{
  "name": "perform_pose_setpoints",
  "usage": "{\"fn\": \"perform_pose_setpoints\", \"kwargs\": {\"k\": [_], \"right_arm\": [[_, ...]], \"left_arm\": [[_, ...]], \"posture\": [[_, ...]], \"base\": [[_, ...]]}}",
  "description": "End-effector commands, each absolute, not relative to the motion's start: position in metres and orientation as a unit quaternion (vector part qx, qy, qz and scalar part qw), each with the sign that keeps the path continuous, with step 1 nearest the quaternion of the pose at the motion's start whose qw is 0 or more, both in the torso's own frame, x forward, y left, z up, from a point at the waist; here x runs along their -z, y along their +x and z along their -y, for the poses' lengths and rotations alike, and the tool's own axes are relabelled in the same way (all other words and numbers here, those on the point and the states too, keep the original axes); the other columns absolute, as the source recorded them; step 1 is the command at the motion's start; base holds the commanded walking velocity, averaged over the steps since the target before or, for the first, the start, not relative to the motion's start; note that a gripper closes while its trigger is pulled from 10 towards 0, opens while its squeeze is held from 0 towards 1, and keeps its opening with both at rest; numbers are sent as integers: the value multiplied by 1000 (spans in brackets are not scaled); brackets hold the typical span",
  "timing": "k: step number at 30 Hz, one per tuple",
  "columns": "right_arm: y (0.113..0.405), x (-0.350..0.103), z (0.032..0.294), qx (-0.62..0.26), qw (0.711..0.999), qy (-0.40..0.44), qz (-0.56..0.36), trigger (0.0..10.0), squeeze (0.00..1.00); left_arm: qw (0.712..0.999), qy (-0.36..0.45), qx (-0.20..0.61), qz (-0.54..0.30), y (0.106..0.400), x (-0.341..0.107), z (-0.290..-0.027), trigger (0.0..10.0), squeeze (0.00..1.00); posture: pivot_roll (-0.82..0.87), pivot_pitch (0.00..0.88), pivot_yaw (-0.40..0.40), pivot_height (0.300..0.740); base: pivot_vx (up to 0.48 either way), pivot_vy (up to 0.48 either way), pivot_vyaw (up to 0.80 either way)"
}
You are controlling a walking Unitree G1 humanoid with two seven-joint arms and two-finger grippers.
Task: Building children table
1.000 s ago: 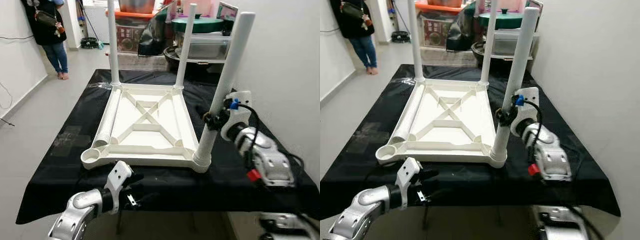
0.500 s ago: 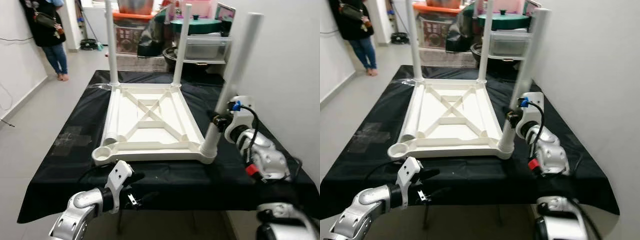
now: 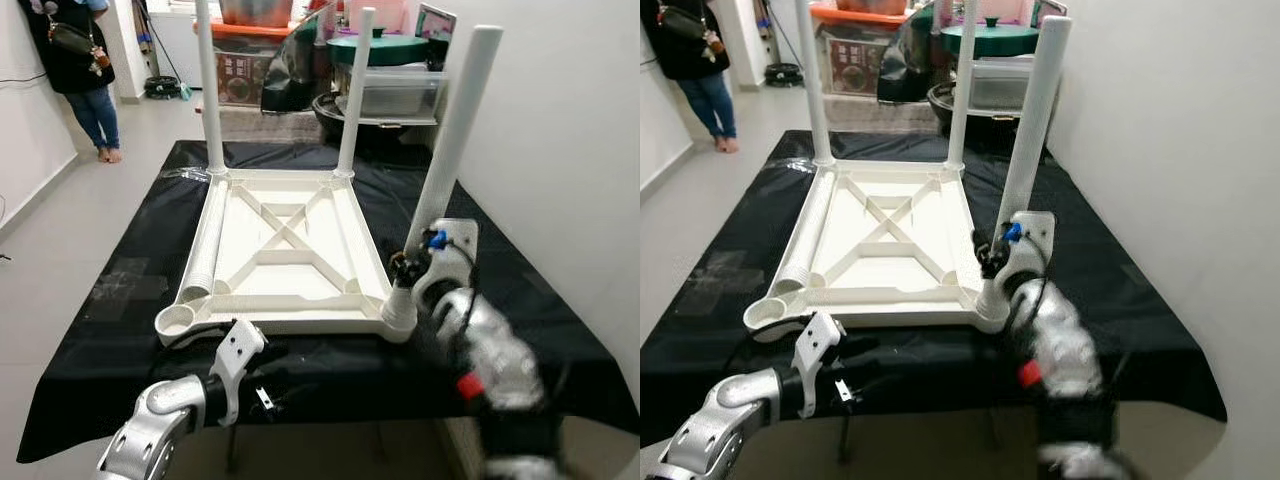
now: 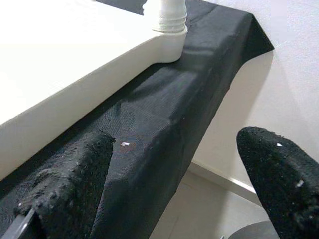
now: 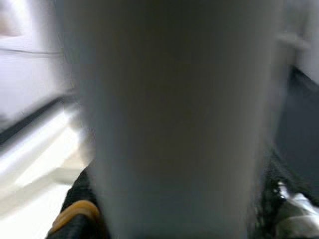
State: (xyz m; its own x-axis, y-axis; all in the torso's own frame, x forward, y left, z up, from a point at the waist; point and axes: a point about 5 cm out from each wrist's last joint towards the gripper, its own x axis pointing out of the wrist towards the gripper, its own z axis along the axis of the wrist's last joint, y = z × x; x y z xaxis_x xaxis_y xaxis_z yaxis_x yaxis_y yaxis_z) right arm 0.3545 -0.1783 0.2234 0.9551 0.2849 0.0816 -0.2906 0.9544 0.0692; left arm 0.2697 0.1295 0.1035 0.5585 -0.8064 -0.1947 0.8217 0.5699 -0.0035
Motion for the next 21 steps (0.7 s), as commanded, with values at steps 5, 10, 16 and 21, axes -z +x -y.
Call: {"fn": "perform_pose_setpoints", "kwargs": {"k": [5, 10, 16, 21], "right_arm": [[338, -205, 191, -341, 939, -23, -34, 10000, 0], [352, -205, 201, -259, 965, -16, -36, 0, 0], [368, -207, 213, -24, 997, 70, -20, 0, 0], [340, -183, 170, 118, 985, 124, -38, 0, 0]], "left_arm": [[879, 42, 466, -94, 269, -100, -128, 10000, 0], [879, 41, 466, -93, 269, -100, -128, 10000, 0], [879, 41, 466, -94, 268, -101, -130, 10000, 0], [878, 42, 467, -94, 267, -101, -129, 10000, 0]], "posture": [[3, 0, -81, 740], [8, 0, -83, 740], [4, 0, -83, 740], [13, 0, -69, 740]], "base": [[0, 0, 0], [0, 0, 0], [0, 0, 0], [0, 0, 0]]}}
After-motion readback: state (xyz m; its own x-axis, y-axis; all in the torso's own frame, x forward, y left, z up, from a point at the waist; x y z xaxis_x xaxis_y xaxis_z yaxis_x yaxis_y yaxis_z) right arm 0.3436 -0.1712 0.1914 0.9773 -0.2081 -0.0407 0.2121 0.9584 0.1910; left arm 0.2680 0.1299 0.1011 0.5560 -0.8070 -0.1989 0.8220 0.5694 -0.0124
